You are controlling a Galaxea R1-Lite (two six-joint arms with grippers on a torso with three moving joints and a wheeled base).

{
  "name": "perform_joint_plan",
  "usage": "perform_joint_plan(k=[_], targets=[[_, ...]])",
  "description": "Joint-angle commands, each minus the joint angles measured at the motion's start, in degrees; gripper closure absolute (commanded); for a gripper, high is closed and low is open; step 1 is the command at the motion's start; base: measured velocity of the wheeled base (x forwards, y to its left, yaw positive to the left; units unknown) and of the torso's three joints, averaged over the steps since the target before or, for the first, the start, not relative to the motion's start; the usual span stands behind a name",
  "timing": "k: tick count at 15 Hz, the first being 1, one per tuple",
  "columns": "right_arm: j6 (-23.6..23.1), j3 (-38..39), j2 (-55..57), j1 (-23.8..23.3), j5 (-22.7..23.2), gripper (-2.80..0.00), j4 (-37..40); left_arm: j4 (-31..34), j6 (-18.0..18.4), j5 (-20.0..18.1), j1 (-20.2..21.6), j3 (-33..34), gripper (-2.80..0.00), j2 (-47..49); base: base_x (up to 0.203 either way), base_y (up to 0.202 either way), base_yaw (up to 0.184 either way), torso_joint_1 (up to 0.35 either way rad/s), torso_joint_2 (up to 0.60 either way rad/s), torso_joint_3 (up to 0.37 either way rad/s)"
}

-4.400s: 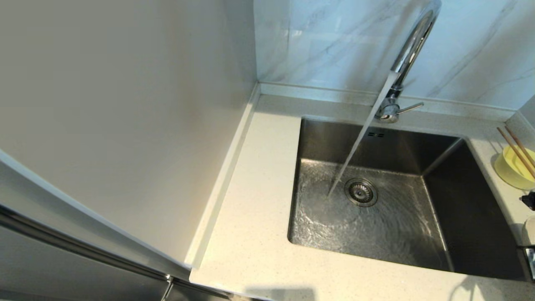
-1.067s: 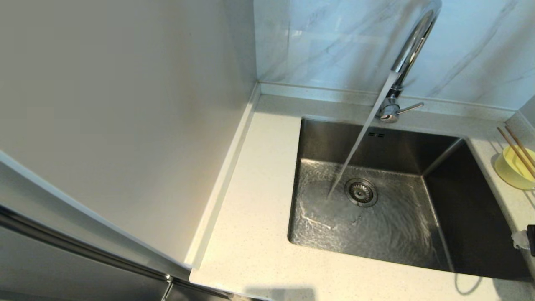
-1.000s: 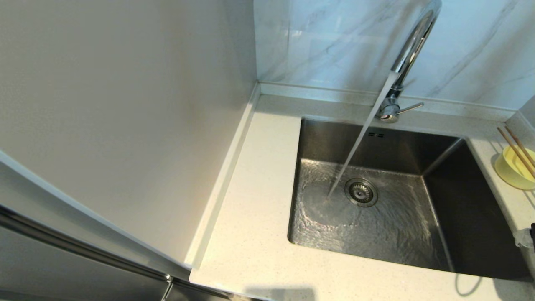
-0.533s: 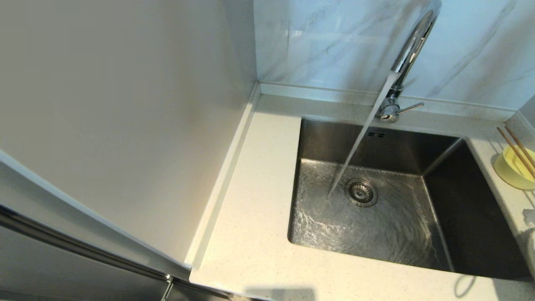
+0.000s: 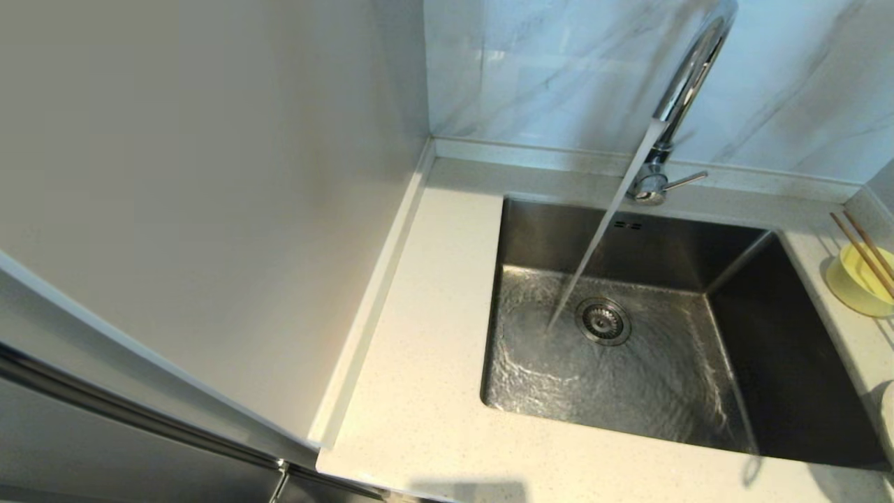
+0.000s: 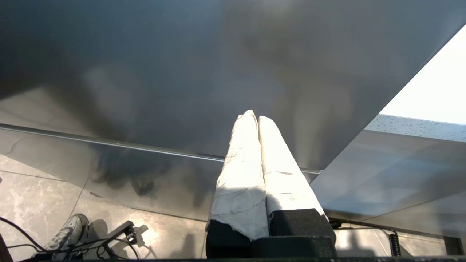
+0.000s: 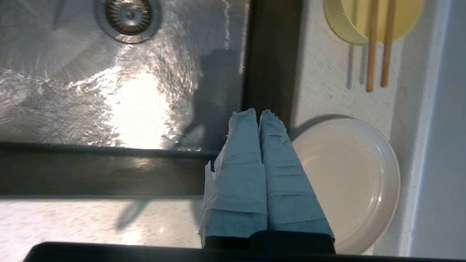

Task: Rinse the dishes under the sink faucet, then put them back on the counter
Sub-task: Turn off the faucet

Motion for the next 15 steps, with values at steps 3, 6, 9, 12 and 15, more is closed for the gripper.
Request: perform_joint_plan(k=[3,6,9,12,15], targets=[[1.70,-12.33,6.61,2.36,-1.32,0.00,8.40,0.00,0.00,0.02,0.01,0.00,0.00,0.00,0.000,0.000,0.000,0.000,0.00,0.000],[12.63,-28.53,14.72,3.93,-0.47,0.00,21.55,0.00,0.00,0.02,0.01,0.00,0.00,0.00,0.000,0.000,0.000,0.000,0.00,0.000],[26.50,-38.73,21.61,3.48,21.44,0.00,33.59,0.00,0.00,0.02,0.01,0.00,0.00,0.00,0.000,0.000,0.000,0.000,0.00,0.000],[32.31,-44.13,27.67,3.18,28.95,0.00,36.02,0.00,0.00,-0.07,0.01,0.00,0.00,0.00,0.000,0.000,0.000,0.000,0.00,0.000],[31.04,-48.80,31.46,5.78,28.56,0.00,35.89,0.00,0.00,-0.05,0.01,0.00,0.00,0.00,0.000,0.000,0.000,0.000,0.00,0.000]])
